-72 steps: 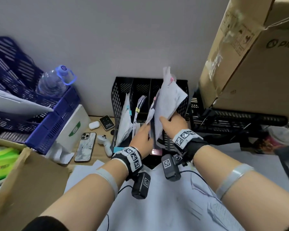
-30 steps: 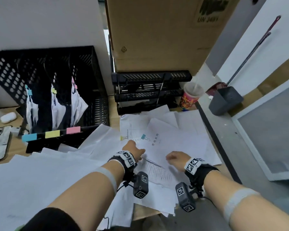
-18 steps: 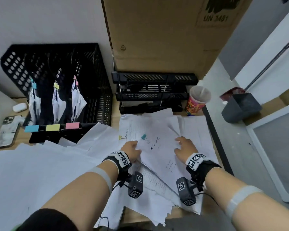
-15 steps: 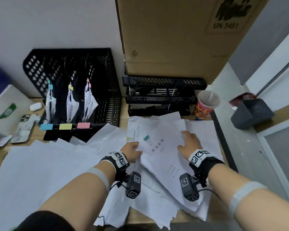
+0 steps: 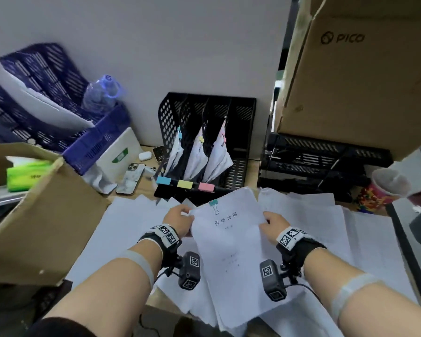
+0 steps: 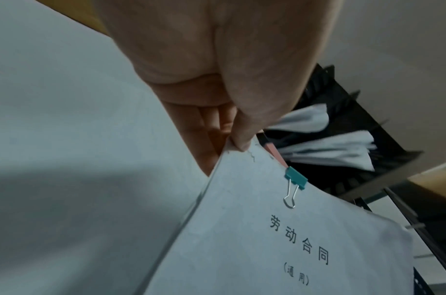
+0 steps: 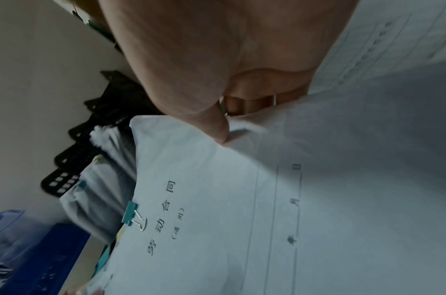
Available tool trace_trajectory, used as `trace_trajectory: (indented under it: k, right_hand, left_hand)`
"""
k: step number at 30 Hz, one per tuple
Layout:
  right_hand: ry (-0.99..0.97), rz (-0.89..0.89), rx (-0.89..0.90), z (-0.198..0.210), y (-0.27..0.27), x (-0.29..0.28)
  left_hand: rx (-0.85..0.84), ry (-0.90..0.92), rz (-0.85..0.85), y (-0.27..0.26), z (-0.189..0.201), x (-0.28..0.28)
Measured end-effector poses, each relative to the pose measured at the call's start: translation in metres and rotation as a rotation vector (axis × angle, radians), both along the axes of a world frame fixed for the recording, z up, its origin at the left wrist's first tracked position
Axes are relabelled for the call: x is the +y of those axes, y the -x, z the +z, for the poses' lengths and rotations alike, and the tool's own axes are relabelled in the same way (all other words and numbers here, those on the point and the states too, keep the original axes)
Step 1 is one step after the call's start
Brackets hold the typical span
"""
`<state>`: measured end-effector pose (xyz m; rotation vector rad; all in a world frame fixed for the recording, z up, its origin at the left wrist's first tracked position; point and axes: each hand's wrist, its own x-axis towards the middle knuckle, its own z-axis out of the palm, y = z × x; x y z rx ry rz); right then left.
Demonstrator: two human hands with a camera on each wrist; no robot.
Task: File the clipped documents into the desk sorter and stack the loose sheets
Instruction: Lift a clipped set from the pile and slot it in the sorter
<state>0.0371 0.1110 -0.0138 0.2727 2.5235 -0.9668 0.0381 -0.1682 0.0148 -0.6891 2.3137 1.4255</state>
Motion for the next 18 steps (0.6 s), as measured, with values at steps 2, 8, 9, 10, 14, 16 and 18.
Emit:
trace_trajectory:
  k: [2, 8, 9, 10, 14, 16, 18]
  right_hand:
    - [0.019, -0.015, 0.010, 0.000, -0.001, -0.027]
    - [0.063, -0.079, 0.020, 0.011, -0.003, -0.099]
    - [0.069, -0.087, 0.017, 0.012, -0.003, -0.109]
    - [0.072, -0.097, 0.008, 0.014, -0.003, -0.119]
    - [0.094, -0.144, 0.031, 0.012, -0.001, -0.151]
    - [0.064, -0.140, 0.048, 0.014, 0.000, -0.164]
    - [0.042, -0.152, 0.045, 0.018, -0.001, -0.175]
  left_hand:
    - [0.017, -0.021, 0.014, -0.001, 0.006, -0.026]
    - [0.018, -0.096, -0.039, -0.003, 0.015, -0.093]
    - [0.009, -0.095, -0.069, -0.003, 0.015, -0.103]
    - [0.010, -0.098, -0.093, -0.003, 0.014, -0.112]
    - [-0.069, -0.150, -0.167, -0.004, 0.013, -0.139]
    - [-0.097, -0.139, -0.205, -0.003, 0.012, -0.150]
    - [-0.090, -0.129, -0.245, -0.001, 0.013, -0.160]
